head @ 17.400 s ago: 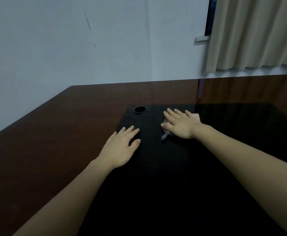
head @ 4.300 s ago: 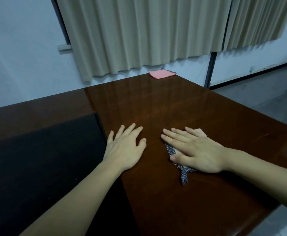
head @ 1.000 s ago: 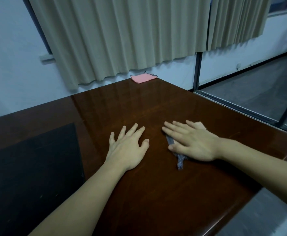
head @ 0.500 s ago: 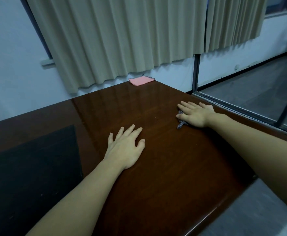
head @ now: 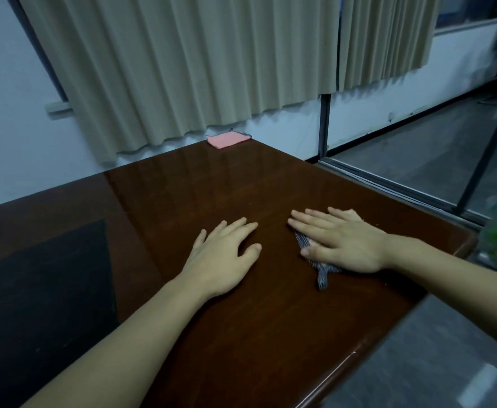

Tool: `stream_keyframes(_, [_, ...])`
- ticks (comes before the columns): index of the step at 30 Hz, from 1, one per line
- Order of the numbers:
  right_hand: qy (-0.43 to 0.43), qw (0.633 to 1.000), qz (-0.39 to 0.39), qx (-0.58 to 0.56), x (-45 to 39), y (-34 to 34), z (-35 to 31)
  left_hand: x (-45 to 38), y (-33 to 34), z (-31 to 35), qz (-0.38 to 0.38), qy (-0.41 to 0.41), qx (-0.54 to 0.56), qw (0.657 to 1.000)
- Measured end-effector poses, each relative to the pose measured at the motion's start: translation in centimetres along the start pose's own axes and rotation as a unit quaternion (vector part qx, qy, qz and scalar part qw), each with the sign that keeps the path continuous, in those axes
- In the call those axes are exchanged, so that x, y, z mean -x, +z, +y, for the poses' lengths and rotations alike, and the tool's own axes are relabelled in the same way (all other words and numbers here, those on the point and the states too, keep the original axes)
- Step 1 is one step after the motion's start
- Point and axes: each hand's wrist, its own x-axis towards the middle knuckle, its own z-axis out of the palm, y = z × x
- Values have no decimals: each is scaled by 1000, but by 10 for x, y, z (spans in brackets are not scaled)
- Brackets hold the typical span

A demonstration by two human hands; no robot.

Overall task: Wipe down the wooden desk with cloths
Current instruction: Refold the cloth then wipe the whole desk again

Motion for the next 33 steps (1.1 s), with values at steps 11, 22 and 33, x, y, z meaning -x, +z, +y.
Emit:
stream_keyframes(11, [186, 981, 54, 6, -107, -24, 99, 0, 16, 10, -5, 2, -44, 999])
stream_keyframes(22, [48, 998, 29, 9, 27, 6, 5, 1, 18, 12, -1, 1, -51, 999])
stream_keyframes(33, [106, 994, 35, 20, 15, 2, 38, 2, 18, 11, 5, -8, -56, 998])
